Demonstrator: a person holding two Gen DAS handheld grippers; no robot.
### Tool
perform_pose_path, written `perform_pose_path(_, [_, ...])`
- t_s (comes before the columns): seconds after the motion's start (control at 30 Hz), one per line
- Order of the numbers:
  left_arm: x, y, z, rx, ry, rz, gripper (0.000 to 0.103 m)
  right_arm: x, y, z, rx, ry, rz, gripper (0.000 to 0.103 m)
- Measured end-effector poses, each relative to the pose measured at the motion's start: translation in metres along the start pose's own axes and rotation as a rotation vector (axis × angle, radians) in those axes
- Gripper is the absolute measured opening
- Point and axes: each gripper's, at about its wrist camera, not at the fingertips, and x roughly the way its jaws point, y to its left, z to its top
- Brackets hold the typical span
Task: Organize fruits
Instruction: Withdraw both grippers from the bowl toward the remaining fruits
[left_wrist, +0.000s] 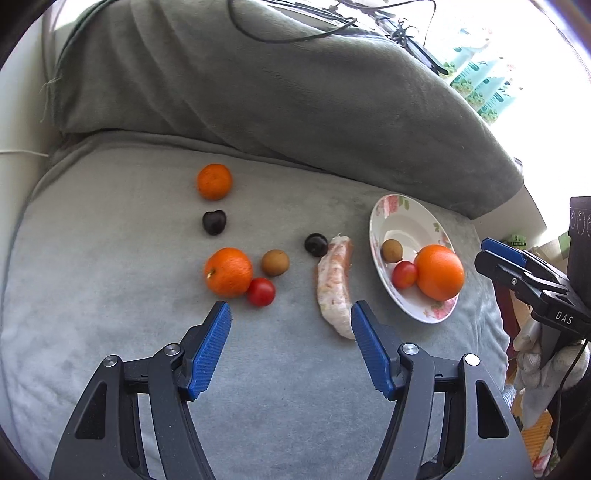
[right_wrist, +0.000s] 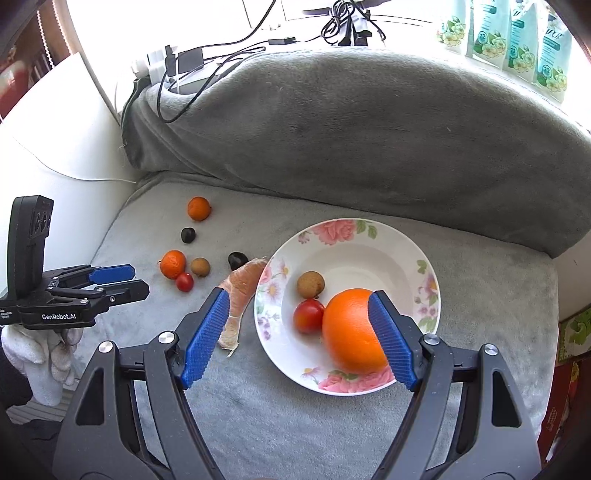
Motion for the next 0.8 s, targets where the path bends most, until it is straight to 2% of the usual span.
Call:
perform_pose_path(0.2, [0.000,0.018,-0.013,-0.057,0.005,0.021,0.067,0.012,0.011,0.012,-0.012,0.030,0.041,0.080])
perform_pose_path(0.47, [-0.002,0.032,-0.015,-0.111,-0.012,0.020,0.067,0.037,0.031,0.030,-0.060,0.079,0.098,0.079])
perform_pose_path(0.57, [-0.001,0.037,-0.014,-0.127,-0.017,0.021,0.067,0.050,0.040,0.036,-0.095,0.110,0.098,0.074])
perform_pose_path(0.63, [-0.002,0.042,-0.013,-0.141,-0.019,0.017,0.067,0.059,0.046,0.039,-0.118,0.133,0.098,0.065])
perform_pose_path(0.8, [-0.004,0.051,-0.014,-0.163,-0.023,0.003,0.065,0.079,0.057,0.045,-0.175,0.194,0.104,0.051])
